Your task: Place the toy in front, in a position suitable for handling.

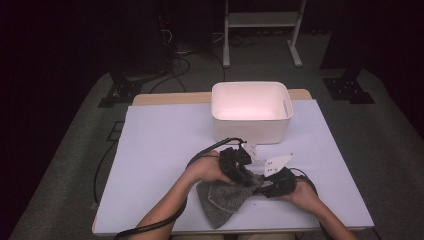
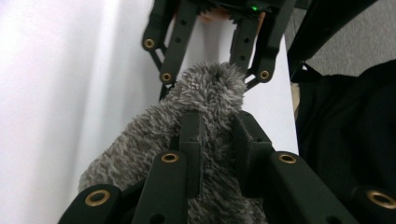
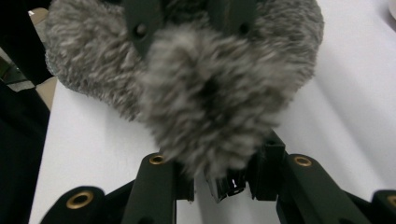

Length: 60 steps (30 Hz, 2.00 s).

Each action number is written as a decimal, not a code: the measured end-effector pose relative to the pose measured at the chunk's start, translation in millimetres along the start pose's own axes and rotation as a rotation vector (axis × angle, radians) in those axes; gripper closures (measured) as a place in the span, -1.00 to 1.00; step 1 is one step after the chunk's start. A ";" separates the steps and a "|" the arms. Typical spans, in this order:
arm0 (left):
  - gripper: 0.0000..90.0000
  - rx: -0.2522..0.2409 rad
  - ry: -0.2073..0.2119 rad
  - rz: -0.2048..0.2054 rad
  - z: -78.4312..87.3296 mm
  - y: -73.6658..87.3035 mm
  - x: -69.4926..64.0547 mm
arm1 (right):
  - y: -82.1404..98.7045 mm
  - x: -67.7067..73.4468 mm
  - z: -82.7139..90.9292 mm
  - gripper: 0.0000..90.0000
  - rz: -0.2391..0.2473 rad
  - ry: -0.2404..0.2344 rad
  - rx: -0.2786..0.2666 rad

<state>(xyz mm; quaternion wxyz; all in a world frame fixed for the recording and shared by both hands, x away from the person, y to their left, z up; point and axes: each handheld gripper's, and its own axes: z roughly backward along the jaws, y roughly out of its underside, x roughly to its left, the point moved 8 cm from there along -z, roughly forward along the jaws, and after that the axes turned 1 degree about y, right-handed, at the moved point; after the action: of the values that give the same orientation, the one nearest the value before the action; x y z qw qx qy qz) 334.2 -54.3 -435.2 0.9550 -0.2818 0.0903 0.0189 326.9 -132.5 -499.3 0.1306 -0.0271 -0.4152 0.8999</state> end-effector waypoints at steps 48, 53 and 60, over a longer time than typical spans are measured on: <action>0.69 -0.051 -0.059 0.009 19.8 20.8 3.6 | -2.2 1.3 -4.0 0.47 0.024 0.028 0.018; 0.68 -0.057 -0.096 0.046 36.3 41.3 6.7 | -2.4 1.0 -4.3 0.47 0.017 0.025 0.023; 0.68 -0.084 -0.129 0.113 60.1 74.2 10.7 | -2.6 0.0 -4.5 0.47 0.023 0.020 0.023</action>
<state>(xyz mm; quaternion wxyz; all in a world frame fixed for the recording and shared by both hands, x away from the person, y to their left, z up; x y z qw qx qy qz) 348.0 40.4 -427.3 0.9436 -0.3142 0.0432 0.0948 328.2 -127.6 -500.3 0.1247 -0.0393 -0.4033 0.9057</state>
